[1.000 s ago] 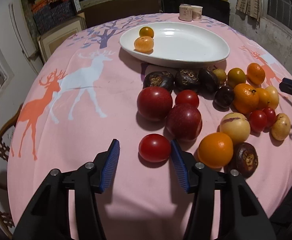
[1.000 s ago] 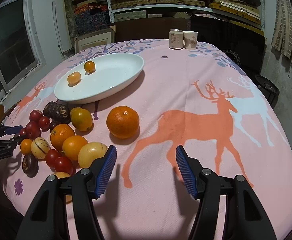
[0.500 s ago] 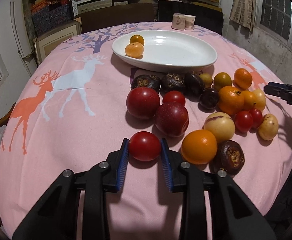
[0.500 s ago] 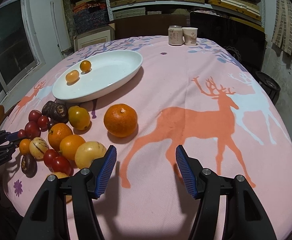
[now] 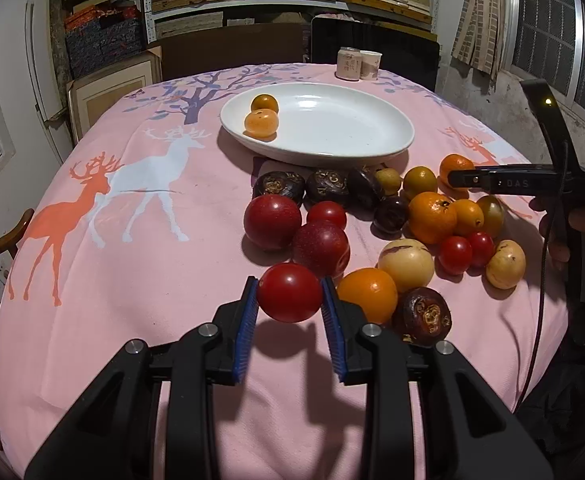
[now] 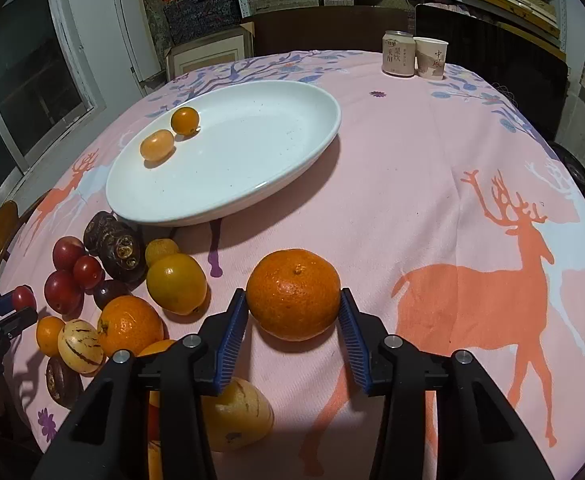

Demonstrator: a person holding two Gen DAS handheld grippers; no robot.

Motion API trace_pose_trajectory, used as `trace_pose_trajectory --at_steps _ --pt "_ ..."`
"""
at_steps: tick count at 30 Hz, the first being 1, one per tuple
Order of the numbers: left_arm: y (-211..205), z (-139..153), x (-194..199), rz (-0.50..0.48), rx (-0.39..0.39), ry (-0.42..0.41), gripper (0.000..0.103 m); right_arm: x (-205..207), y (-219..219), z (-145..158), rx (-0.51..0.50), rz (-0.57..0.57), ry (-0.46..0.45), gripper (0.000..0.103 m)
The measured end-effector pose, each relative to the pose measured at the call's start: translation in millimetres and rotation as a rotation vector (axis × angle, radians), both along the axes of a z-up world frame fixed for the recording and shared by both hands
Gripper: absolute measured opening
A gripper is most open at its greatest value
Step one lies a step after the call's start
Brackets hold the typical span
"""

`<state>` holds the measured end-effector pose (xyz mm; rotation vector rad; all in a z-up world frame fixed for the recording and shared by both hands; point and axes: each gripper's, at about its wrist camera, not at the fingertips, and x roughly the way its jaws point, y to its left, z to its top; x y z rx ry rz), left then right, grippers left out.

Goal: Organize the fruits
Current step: 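Grasp a red tomato with the left tool while the right tool grasps a large mandarin, then lower the red tomato onto the plate with left tool while right tool releases the mandarin there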

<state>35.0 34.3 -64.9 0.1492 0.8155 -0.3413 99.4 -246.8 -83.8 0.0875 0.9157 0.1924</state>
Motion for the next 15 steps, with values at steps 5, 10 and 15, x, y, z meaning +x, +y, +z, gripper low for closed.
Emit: trace_pose_trajectory --at_steps 5,10,15 --pt "2 6 4 0.003 -0.026 0.001 0.031 -14 -3 14 0.018 0.005 -0.068 0.046" --pt "-12 29 22 -0.031 -0.028 -0.032 0.031 -15 -7 37 0.033 0.016 -0.13 0.046" --pt "-41 48 88 -0.078 -0.06 -0.022 0.031 19 -11 61 0.049 0.0 -0.174 0.046"
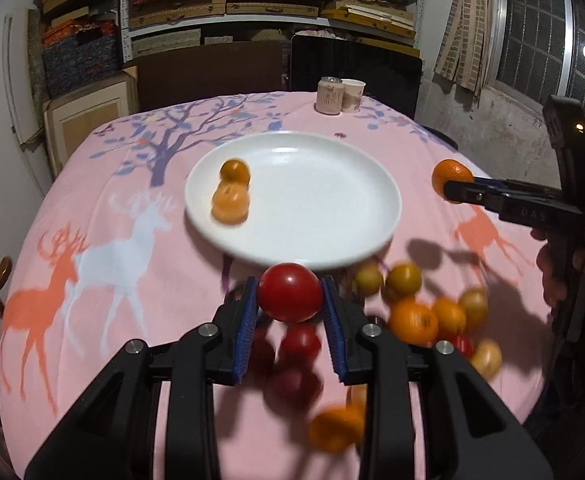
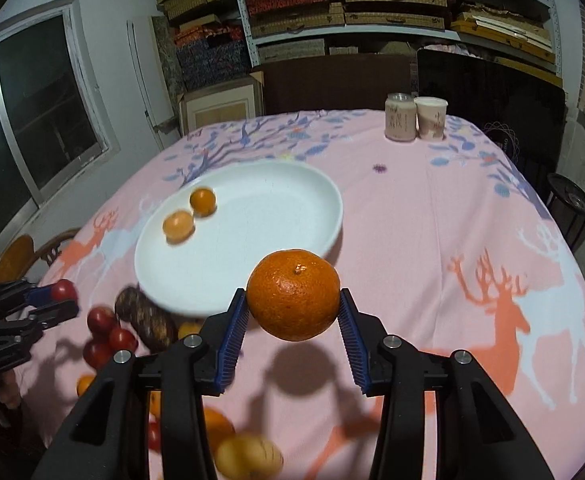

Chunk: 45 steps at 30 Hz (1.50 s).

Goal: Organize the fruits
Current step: 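Lower the red tomato onto the plate with left tool while right tool releases the mandarin there, then grasp a dark brown fruit with the left tool while the right tool grasps a pale yellow fruit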

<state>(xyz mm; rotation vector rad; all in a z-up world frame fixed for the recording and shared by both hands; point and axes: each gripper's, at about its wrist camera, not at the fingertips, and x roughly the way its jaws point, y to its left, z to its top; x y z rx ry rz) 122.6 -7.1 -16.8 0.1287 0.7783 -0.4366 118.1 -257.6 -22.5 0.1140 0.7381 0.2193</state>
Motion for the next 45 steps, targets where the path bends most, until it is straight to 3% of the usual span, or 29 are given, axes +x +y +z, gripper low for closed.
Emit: trace_pose_trajectory --at_steps 6,14,15,17,20,24,29,36,42,45 --pt "-47 -5 98 -0.004 0.021 0.042 0.031 70 4 18 -0.01 -0.007 -0.041 0.046" --pt "-74 -40 182 0.048 0.091 0.185 0.031 152 34 -4 -0.035 0.038 0.02 0.047" --pt "-72 -41 187 0.06 0.086 0.197 0.033 160 39 -7 -0.035 0.052 0.034 0.047" --pt "-66 -38 188 0.078 0.057 0.196 0.05 163 46 -10 -0.049 0.062 0.038 0.05" --pt "-55 -23 175 0.072 0.024 0.143 0.065 148 44 3 -0.024 0.058 -0.017 0.057" --pt "-40 -4 147 0.081 -0.024 0.116 0.066 115 32 26 -0.022 0.03 -0.071 0.059" --pt "-18 6 65 0.012 -0.01 0.058 0.07 50 12 36 -0.03 0.017 -0.077 0.065" --pt "3 -18 -55 -0.085 0.049 0.058 0.07 -42 -4 -1 0.008 0.009 -0.009 0.067" --pt "1 -46 -114 -0.113 0.104 0.068 0.07 -107 21 -36 -0.022 0.117 0.025 0.066" --pt "-10 -54 -130 -0.144 0.105 0.064 0.069 -127 20 -38 -0.02 0.114 0.027 0.066"
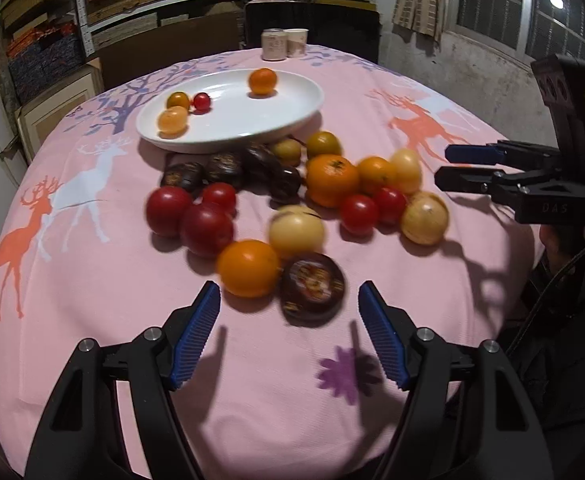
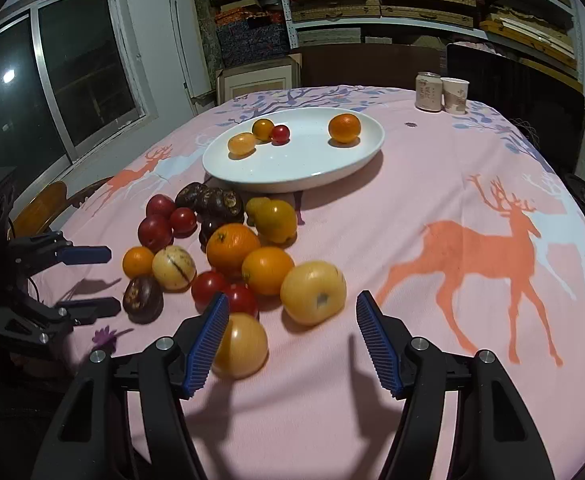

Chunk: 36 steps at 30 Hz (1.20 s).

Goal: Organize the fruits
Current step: 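Grasp a dark brown fruit with the left tool while the right tool grasps a pale yellow fruit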

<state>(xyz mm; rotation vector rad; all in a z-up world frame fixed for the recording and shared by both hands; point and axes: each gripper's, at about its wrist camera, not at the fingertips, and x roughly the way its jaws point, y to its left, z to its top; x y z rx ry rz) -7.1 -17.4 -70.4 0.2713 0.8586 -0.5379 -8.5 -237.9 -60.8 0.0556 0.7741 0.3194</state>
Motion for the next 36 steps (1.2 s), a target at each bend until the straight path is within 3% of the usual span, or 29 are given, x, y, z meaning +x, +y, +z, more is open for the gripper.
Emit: trace_pose_trajectory --at_steps 4,7,12,13,20,25,33,34,36 --pt "-15 -11 0 0.007 -0.003 0.004 0.062 -12 -10 2 -0.007 -0.041 -0.008 0.066" --pt "-23 -24 10 0.037 0.026 0.005 0.048 -17 -13 2 -0.006 -0.048 -0.006 0.066" --pt "-29 -28 19 0.047 0.0 -0.014 0.046 -20 -6 -4 0.007 0.025 0.01 0.066" --pt "-28 -28 19 0.05 -0.01 -0.014 0.041 -20 -3 -5 0.007 0.05 0.016 0.066" --pt "-21 -26 15 0.045 -0.03 -0.006 0.041 -19 17 -11 -0.004 0.133 0.033 0.062" --pt "-22 -27 11 0.042 -0.004 -0.021 0.042 -15 30 -15 -0.034 0.156 0.041 0.062" --pt "-13 -29 11 0.083 -0.009 -0.015 0.063 -14 50 -19 -0.103 0.176 0.024 0.062" --pt "-11 -30 12 0.083 -0.02 -0.014 0.063 -12 50 -21 -0.103 0.173 0.026 0.06" --pt "-11 -30 10 0.079 -0.028 -0.021 0.057 -9 51 -24 -0.113 0.156 0.032 0.044"
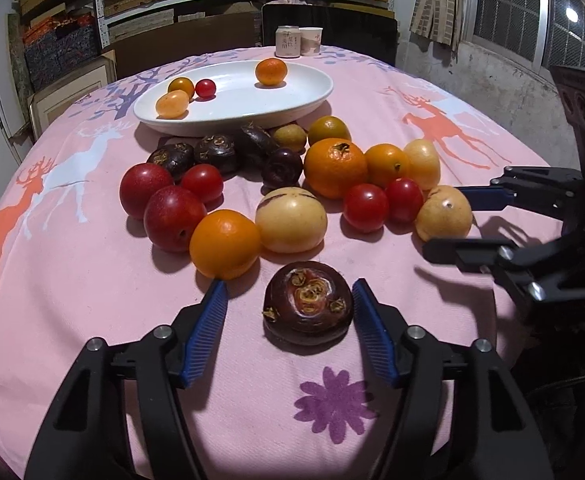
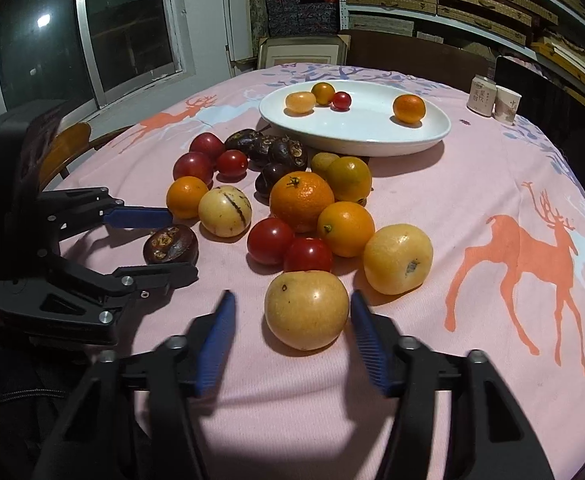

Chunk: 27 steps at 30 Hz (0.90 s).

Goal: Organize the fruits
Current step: 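Grasp a dark brown fruit with the left tool while the right tool grasps a pale yellow fruit, then place the dark brown fruit on the plate with left tool while right tool places the pale yellow fruit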

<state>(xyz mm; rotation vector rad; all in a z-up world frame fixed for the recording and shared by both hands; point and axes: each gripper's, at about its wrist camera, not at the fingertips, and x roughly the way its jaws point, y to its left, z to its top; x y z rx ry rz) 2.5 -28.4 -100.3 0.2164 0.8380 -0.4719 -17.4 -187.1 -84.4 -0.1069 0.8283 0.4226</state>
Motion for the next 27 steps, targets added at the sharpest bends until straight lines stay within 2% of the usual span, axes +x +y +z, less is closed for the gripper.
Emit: trace_pose_trajectory --at_steps 1,2,4,9,15,22,25,27 --pt "0 1 -1 -0.012 -0.013 0.003 0.042 1 -2 -1 -0.008 -0.017 -0.006 0.042" --pt "-1 2 -3 -0.017 -0.013 0.001 0.041 1 -6 0 0.016 -0.02 0.006 0.042" --pt "-2 2 -5 -0.022 -0.013 0.0 0.041 0 -10 1 0.03 -0.023 0.009 0.042" --pt "2 9 -10 -0.041 -0.067 0.014 0.041 -5 -16 4 0.059 -0.027 -0.001 0.042" --pt "11 43 -8 -0.024 -0.117 -0.042 0.041 -4 -31 24 0.105 -0.059 -0.055 0.042" --pt "13 92 36 0.001 -0.131 -0.112 0.041 23 -59 82 0.156 -0.114 -0.19 0.042" --pt "0 102 68 0.002 -0.109 -0.126 0.041 48 -63 99 0.168 -0.115 -0.228 0.042" --pt "-8 99 99 0.011 -0.102 -0.106 0.041 73 -61 104 0.172 -0.121 -0.227 0.042"
